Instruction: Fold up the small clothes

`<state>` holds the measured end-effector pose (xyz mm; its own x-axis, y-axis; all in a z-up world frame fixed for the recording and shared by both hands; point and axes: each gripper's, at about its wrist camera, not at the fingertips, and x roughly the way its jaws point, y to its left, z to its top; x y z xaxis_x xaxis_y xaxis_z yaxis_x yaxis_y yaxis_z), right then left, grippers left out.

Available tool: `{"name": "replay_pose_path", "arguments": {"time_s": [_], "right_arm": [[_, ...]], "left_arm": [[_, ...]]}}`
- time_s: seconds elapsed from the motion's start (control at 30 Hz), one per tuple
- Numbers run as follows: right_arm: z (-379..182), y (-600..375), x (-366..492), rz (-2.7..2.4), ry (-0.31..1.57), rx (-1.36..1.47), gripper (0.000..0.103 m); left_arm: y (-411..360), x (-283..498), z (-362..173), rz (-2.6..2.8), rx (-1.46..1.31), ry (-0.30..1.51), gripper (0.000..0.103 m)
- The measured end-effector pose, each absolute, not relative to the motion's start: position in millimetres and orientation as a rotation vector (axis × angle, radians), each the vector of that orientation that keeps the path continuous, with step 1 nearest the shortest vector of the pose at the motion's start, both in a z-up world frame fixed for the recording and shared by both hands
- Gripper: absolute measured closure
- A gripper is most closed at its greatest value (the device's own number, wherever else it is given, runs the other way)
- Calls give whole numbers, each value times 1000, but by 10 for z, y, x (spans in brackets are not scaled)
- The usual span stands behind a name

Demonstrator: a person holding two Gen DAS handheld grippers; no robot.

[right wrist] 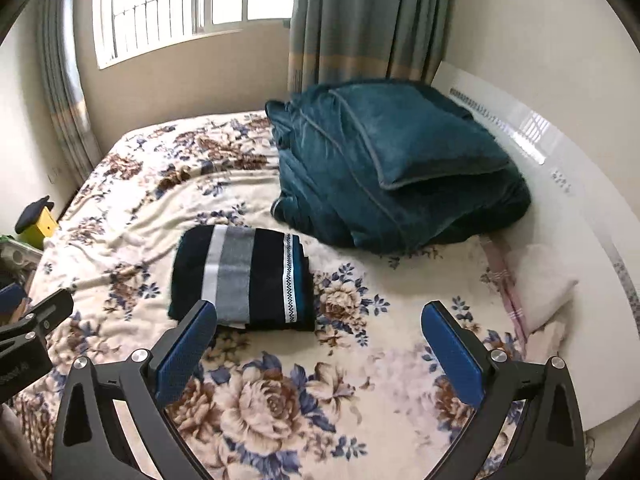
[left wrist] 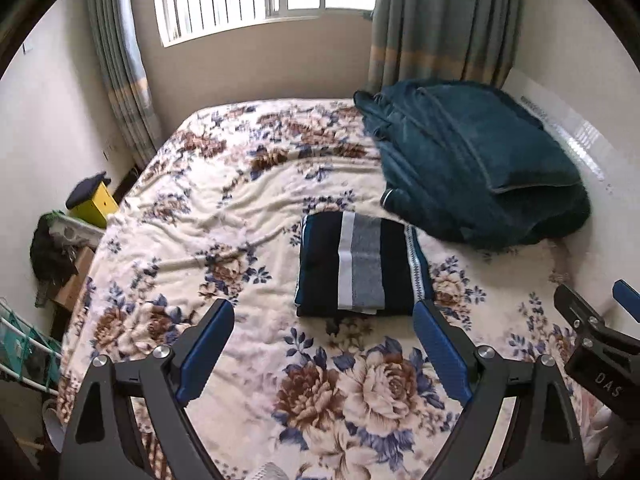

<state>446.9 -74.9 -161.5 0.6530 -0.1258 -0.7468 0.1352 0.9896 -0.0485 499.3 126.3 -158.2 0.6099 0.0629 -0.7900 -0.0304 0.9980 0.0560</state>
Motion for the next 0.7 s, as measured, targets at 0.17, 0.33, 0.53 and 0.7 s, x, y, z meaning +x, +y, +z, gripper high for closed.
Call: {"name": "replay_pose_path", "arguments": {"time_s": [0.17, 0.33, 0.53, 0.7], "right_arm": [[-1116, -763, 3946, -142, 806, 10, 0], [-675, -793, 3492, -119, 773, 18, 0], [-200, -790, 3076, -94, 714, 11, 0], [-14, -758, 2902, -70, 697, 4, 0]], "left_arm": [[1239, 4566, -1144, 46, 34, 880, 12], [1211, 4191, -809, 48, 44, 839, 12], [1224, 3894, -612, 49, 28, 818, 12], [1244, 3741, -515, 66, 15, 798, 12]]}}
